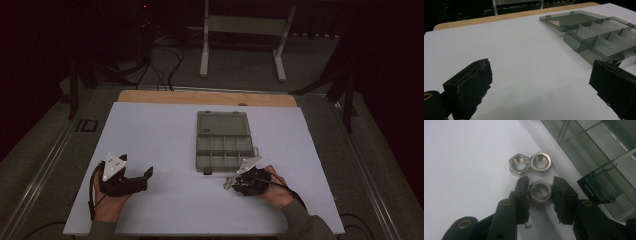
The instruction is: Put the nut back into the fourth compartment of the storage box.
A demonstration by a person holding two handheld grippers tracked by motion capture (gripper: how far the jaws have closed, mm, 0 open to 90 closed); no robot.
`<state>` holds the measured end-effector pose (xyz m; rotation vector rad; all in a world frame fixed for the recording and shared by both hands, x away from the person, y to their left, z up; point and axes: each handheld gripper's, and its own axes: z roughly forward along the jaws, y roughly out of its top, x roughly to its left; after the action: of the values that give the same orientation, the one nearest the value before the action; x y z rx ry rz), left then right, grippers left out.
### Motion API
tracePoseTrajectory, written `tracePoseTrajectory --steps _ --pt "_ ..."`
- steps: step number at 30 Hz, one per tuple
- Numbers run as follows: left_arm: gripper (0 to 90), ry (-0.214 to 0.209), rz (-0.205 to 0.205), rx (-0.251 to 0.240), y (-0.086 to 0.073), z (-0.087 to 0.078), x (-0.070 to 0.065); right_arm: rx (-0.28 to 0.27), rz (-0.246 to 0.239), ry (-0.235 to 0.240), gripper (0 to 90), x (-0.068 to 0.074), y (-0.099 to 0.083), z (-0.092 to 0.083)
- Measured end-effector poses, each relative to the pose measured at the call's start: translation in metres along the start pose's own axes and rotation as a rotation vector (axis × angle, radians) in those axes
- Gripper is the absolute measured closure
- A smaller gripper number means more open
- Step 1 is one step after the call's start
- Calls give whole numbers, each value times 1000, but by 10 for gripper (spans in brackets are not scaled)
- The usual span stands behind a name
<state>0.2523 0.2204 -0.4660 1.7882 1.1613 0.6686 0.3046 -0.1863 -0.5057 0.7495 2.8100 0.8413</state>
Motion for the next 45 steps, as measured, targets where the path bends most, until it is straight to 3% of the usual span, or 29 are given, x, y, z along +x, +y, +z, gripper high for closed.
tracePoseTrajectory --steps 5,20,33,38,45 --pt "42 -1 -4 -7 0 -1 0 51 1 -5 699 0 6 0" --pt "44 4 -16 -10 -3 -10 5 110 7 3 703 2 7 -6" --pt "44 5 -18 -8 -5 -11 6 87 12 -12 703 2 13 -20" --pt "44 7 -17 -7 -5 -11 6 72 29 -39 703 -2 21 -37" --pt "44 7 -19 -5 -5 -10 6 57 11 -68 703 -9 36 -57"
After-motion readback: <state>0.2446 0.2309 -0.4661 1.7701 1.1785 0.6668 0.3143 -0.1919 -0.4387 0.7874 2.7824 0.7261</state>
